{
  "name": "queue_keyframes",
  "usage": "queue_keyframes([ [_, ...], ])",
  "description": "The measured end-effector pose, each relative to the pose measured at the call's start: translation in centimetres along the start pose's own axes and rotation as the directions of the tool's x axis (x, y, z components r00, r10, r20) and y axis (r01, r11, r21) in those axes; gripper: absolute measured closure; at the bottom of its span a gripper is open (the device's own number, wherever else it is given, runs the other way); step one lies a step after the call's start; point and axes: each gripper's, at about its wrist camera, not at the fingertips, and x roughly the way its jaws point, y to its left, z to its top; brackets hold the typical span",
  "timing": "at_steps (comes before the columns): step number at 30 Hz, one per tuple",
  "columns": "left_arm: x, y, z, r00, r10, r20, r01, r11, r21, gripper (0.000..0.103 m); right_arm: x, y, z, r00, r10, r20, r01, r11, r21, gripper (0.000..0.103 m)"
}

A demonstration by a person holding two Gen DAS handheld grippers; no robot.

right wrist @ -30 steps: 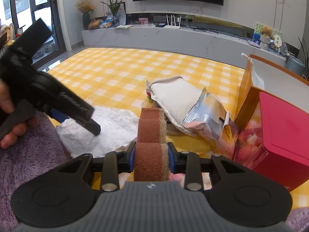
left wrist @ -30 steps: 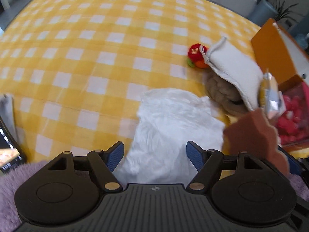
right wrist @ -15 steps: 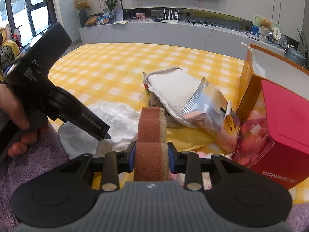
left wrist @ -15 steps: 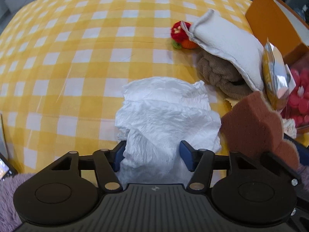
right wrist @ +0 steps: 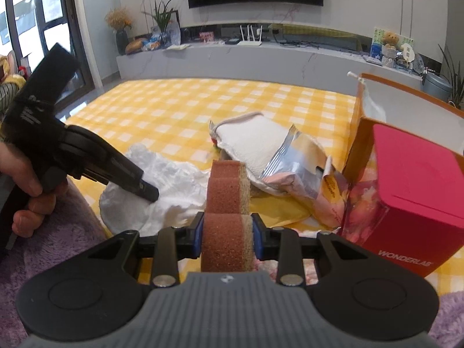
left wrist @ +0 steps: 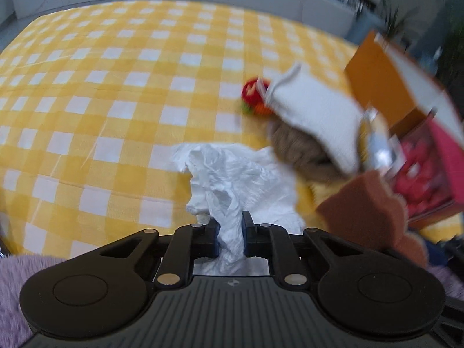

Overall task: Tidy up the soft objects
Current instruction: 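Grasp the crumpled white cloth with the left tool while the right tool holds the sponge, then carry the cloth and sponge over the orange box and open both tools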

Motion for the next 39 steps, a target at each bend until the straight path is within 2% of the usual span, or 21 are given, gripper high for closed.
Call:
queue_keyframes([
  [4,-1.8,-0.4,-0.7,0.998,-0.036,0.043,0.037,0.999,-0.021,0.088,-1.5,-0.4,0.3,0.999,0.005,0.039,-0.006,1.0,0.02,0.071],
  [12,-6.2,-3.8,-1.0,0.988,-0.075,0.137,0.07,0.997,0.04,0.088,-4.8,-1.7,0.9,0.992,-0.011,0.128,0.005,0.999,0.049,0.071],
  [18,-10.6,-8.1,1.0,0.959,-0.153,0.241,0.122,0.983,0.139,0.088,-8.3,-4.3,2.7,0.974,-0.039,0.225,0.019,0.996,0.091,0.071],
  [23,-12.2,-12.5,3.5,0.925,-0.242,0.293,0.18,0.958,0.222,0.088,-10.7,-7.9,4.6,0.949,-0.109,0.296,0.072,0.988,0.133,0.071],
  [27,-11.7,-16.6,5.8,0.903,-0.301,0.307,0.208,0.931,0.299,0.088,-11.8,-12.3,6.3,0.931,-0.175,0.321,0.117,0.974,0.193,0.071],
  [31,-9.7,-20.8,8.5,0.888,-0.348,0.301,0.232,0.904,0.359,0.088,-12.0,-16.5,8.0,0.909,-0.261,0.324,0.193,0.954,0.227,0.071],
  [36,-5.8,-25.6,11.2,0.875,-0.391,0.285,0.265,0.88,0.394,0.088,-11.2,-22.5,9.3,0.888,-0.367,0.276,0.283,0.911,0.301,0.071],
  [39,-3.1,-27.4,12.5,0.873,-0.419,0.248,0.3,0.864,0.404,0.088,-10.2,-26.2,9.5,0.887,-0.401,0.229,0.311,0.886,0.344,0.071],
])
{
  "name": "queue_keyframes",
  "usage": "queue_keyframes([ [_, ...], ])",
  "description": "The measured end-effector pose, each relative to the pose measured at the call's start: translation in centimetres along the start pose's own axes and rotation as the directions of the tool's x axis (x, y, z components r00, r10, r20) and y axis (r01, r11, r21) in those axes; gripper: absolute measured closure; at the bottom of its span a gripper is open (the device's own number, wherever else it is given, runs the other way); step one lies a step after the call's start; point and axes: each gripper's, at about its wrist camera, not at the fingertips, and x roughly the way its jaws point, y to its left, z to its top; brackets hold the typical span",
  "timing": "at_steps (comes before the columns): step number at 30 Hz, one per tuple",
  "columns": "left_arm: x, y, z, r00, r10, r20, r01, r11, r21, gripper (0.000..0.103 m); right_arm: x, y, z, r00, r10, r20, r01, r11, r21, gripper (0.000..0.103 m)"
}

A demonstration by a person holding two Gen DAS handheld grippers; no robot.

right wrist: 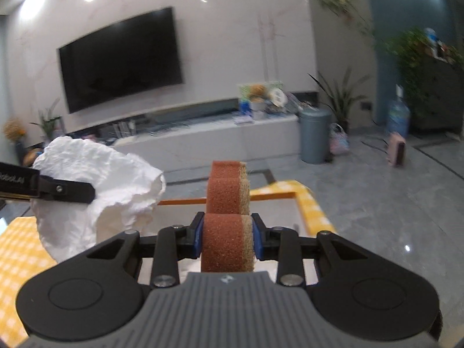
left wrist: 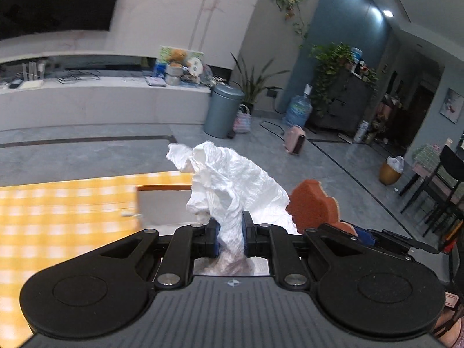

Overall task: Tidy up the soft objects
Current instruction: 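Carry the cloth and sponge over the orange box and open both tools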

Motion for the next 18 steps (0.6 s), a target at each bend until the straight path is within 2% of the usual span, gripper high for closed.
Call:
queue_keyframes([
  [7,9.6,-1.2,-0.4,0.991,-0.061,-0.122,0.063,0.998,0.017,0.088,6.6,-4.1,-0.7,0.988,-0.087,-0.126,0.086,0.996,-0.01,0.071],
  [10,13.4,-1.8,-1.6,0.977,-0.031,-0.21,0.044,0.997,0.06,0.088,8.0,-4.8,-1.5,0.986,-0.084,-0.144,0.078,0.996,-0.045,0.071],
  [12,15.0,-1.9,-2.6,0.97,-0.009,-0.243,0.029,0.997,0.077,0.088,8.7,-4.7,-1.7,0.984,-0.082,-0.156,0.071,0.994,-0.078,0.071],
  [18,18.0,-1.3,-3.8,0.951,0.015,-0.308,-0.002,0.999,0.042,0.088,11.4,-5.7,-2.3,0.972,-0.106,-0.211,0.085,0.991,-0.103,0.071],
])
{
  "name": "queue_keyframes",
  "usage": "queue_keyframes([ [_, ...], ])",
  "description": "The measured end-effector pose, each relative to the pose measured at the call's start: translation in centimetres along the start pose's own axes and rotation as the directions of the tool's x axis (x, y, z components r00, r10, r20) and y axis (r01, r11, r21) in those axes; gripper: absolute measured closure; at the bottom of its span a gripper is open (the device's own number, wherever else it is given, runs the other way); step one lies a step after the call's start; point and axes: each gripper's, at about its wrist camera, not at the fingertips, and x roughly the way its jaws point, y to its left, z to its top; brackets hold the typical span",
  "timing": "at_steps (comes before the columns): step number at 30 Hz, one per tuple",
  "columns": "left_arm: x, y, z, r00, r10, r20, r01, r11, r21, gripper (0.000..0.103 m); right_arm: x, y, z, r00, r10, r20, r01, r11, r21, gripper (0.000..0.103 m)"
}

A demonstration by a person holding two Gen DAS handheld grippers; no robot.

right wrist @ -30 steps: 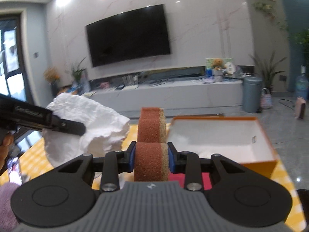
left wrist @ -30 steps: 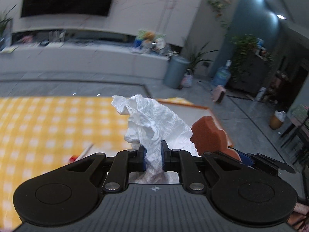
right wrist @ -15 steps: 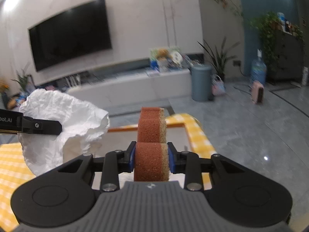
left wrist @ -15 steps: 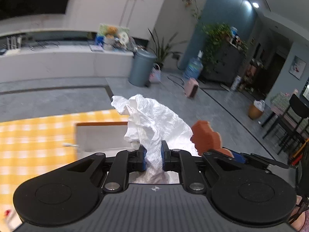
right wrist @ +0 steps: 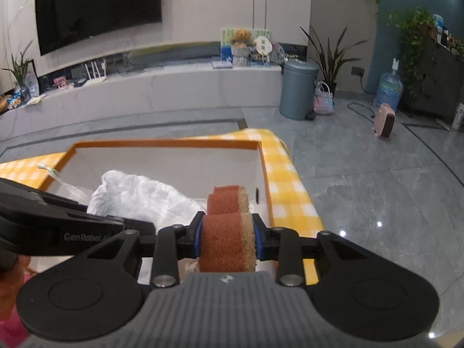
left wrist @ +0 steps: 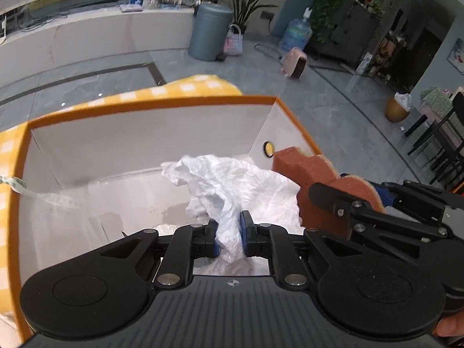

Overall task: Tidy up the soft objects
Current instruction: 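Carry the cloth and sponge over the orange box and open both tools, then move both open tools back toward the pile on the mat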

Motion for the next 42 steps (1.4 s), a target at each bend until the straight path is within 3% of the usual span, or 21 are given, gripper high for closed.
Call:
queue_keyframes([
  [3,0.0,-0.6,-0.3,0.997,0.074,0.004,-0.074,0.997,0.014,0.088,0.6,-0.5,-0.1,1.0,0.02,0.011,-0.02,0.999,0.041,0.071],
  [7,1.2,-1.2,0.3,0.993,0.042,-0.109,-0.039,0.999,0.034,0.086,1.8,0.1,-0.6,0.997,0.034,-0.066,-0.031,0.999,0.043,0.07],
  [9,1.7,-1.5,0.3,0.992,0.069,-0.105,-0.065,0.997,0.046,0.083,2.2,0.3,-0.8,0.995,0.024,-0.098,-0.022,1.0,0.022,0.07],
  [12,1.5,-0.9,0.0,0.993,0.043,-0.107,-0.043,0.999,0.008,0.073,1.8,0.0,-0.8,0.994,0.032,-0.102,-0.029,0.999,0.03,0.069],
  [13,1.3,-0.7,0.0,0.994,0.033,-0.108,-0.034,0.999,-0.006,0.064,1.7,-0.1,-0.8,0.994,0.037,-0.106,-0.033,0.999,0.038,0.068],
  [16,0.4,-0.2,-0.1,0.997,0.036,-0.075,-0.037,0.999,-0.012,0.048,1.1,0.0,-0.8,0.995,0.026,-0.098,-0.023,0.999,0.032,0.062],
  [18,-0.8,-0.3,-0.3,0.999,0.04,-0.037,-0.04,0.999,0.001,0.047,0.4,0.1,-0.6,0.996,0.017,-0.084,-0.015,0.999,0.034,0.053],
  [20,-2.1,-0.4,-0.3,0.999,0.034,-0.01,-0.034,0.999,0.009,0.041,-0.3,0.1,-0.3,0.997,0.021,-0.08,-0.019,0.999,0.036,0.05],
  [26,-7.7,-1.7,-1.3,0.993,-0.005,0.117,0.0,0.999,0.042,0.037,-3.7,1.4,-0.6,0.998,0.014,-0.054,-0.014,1.0,0.008,0.048],
  [33,-16.7,-2.7,-7.7,0.938,-0.004,0.345,-0.046,0.989,0.138,0.037,-10.9,5.4,-5.0,0.999,0.021,0.046,-0.021,1.0,0.01,0.037],
  [37,-20.5,-1.4,-12.5,0.921,0.054,0.385,-0.092,0.992,0.082,0.037,-13.9,8.5,-8.6,0.991,0.129,0.039,-0.133,0.986,0.101,0.037],
  [40,-22.4,-0.4,-15.9,0.905,0.133,0.403,-0.167,0.985,0.05,0.037,-15.6,12.0,-11.3,0.98,0.194,0.035,-0.197,0.975,0.107,0.036],
  [42,-23.2,0.6,-17.9,0.913,0.184,0.365,-0.21,0.977,0.034,0.037,-16.2,14.3,-13.1,0.973,0.232,0.017,-0.232,0.967,0.101,0.036],
])
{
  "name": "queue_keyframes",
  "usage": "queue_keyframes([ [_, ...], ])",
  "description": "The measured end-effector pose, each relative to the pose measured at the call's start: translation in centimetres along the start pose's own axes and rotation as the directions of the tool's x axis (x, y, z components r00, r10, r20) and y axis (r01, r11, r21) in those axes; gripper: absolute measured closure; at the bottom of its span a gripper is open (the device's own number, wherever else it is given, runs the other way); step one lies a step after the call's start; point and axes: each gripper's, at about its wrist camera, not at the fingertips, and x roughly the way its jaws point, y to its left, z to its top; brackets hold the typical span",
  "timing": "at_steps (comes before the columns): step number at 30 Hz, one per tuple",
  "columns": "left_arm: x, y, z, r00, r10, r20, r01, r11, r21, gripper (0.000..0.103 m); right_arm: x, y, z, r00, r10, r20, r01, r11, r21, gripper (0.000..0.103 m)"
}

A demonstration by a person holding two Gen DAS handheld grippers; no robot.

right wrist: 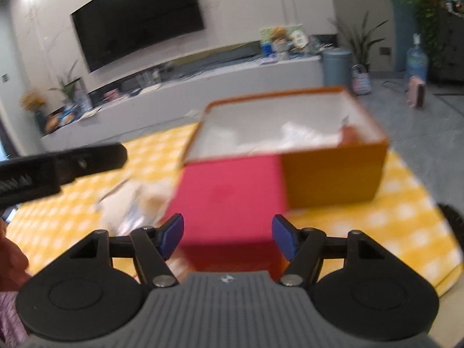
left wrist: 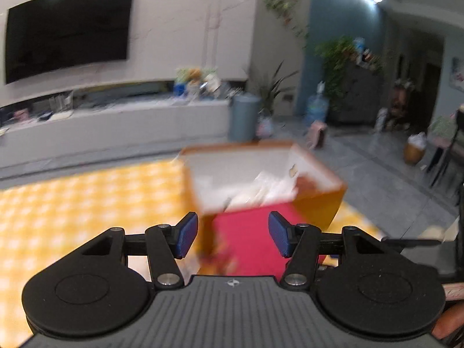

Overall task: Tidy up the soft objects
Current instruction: 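Move both open tools back toward the pile on the mat, then close the right tool on the pink-and-white crocheted item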

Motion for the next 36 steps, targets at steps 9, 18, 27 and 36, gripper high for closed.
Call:
queue_keyframes([
  [9,-2.6,5.6,-6.3,0.987,0.132,-0.095,-0.138,0.989,-0.061,0.037,2.1,6.2,-5.9,0.997,-0.035,-0.074,0.024,0.99,-0.142,0.029],
  [18,-3.1,10.8,-9.0,0.975,0.14,-0.174,-0.176,0.961,-0.214,0.037,4.1,8.7,-6.9,0.993,-0.04,-0.113,0.012,0.971,-0.237,0.021],
  [27,-2.7,13.5,-11.1,0.977,0.092,-0.191,-0.153,0.931,-0.333,0.045,5.9,9.6,-7.7,0.989,-0.059,-0.137,0.022,0.965,-0.261,0.022],
  [36,-2.1,13.8,-11.1,0.982,0.014,-0.191,-0.084,0.929,-0.36,0.046,8.2,8.5,-6.9,0.983,-0.06,-0.172,0.027,0.983,-0.184,0.027],
])
